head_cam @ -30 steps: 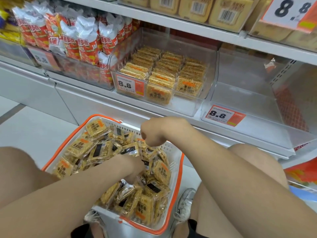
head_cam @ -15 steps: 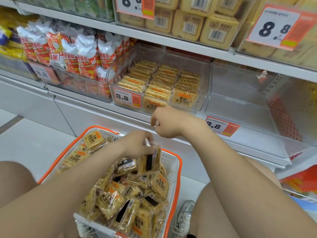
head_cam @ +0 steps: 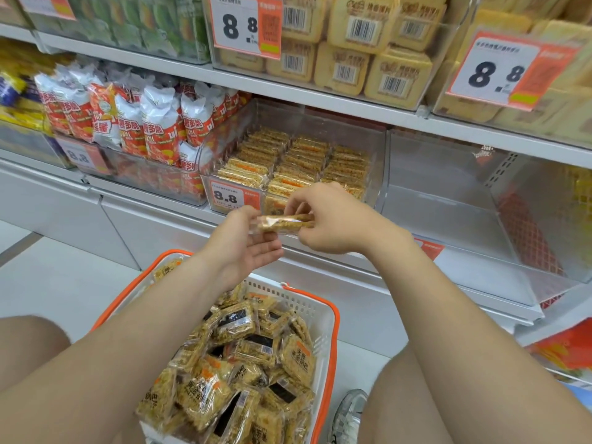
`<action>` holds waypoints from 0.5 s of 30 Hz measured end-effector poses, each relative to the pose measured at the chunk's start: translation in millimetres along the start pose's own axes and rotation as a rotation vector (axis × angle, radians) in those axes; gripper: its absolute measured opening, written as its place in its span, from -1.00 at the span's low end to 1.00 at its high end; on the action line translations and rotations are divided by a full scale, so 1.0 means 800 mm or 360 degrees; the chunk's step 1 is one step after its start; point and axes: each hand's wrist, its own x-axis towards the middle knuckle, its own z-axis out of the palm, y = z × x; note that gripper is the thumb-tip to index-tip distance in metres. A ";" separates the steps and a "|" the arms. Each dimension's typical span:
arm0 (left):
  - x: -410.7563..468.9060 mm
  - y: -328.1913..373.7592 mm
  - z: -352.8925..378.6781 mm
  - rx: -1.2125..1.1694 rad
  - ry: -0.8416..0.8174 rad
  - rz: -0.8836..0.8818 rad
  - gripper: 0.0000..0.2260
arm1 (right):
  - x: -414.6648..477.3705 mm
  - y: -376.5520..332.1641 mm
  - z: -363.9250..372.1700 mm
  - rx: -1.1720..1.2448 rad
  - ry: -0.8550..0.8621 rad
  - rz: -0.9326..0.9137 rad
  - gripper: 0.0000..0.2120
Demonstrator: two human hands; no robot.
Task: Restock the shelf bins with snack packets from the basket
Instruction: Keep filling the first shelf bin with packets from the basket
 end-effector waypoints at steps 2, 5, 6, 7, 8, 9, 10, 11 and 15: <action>-0.006 0.007 0.005 0.0138 0.0029 0.0028 -0.59 | 0.001 0.004 -0.005 0.0030 -0.0011 0.0077 -0.66; -0.010 0.007 0.012 0.0668 0.0135 0.0248 -0.47 | 0.002 0.010 -0.011 0.0141 -0.0073 0.0167 -0.62; -0.010 0.005 0.012 0.0782 0.0150 0.0342 -0.48 | 0.002 0.011 -0.013 0.0166 -0.0076 0.0173 -0.61; -0.010 0.004 0.011 0.0836 0.0139 0.0432 -0.56 | 0.002 0.012 -0.014 0.0183 -0.0076 0.0174 -0.61; -0.008 0.003 0.009 0.0862 0.0104 0.0516 -0.67 | 0.003 0.012 -0.015 0.0207 -0.0071 0.0174 -0.60; -0.007 0.003 0.007 0.0857 0.0065 0.0580 -0.76 | 0.004 0.013 -0.016 0.0255 -0.0071 0.0183 -0.60; -0.006 0.002 0.005 0.0800 0.0014 0.0606 -0.79 | 0.004 0.013 -0.016 0.0324 -0.0083 0.0203 -0.59; -0.004 0.002 0.004 0.0695 -0.0048 0.0601 -0.79 | 0.004 0.013 -0.018 0.0386 -0.0096 0.0219 -0.60; 0.001 0.001 0.001 0.0366 -0.0054 0.0590 -0.82 | 0.006 0.016 -0.018 0.0348 -0.0074 0.0198 -0.79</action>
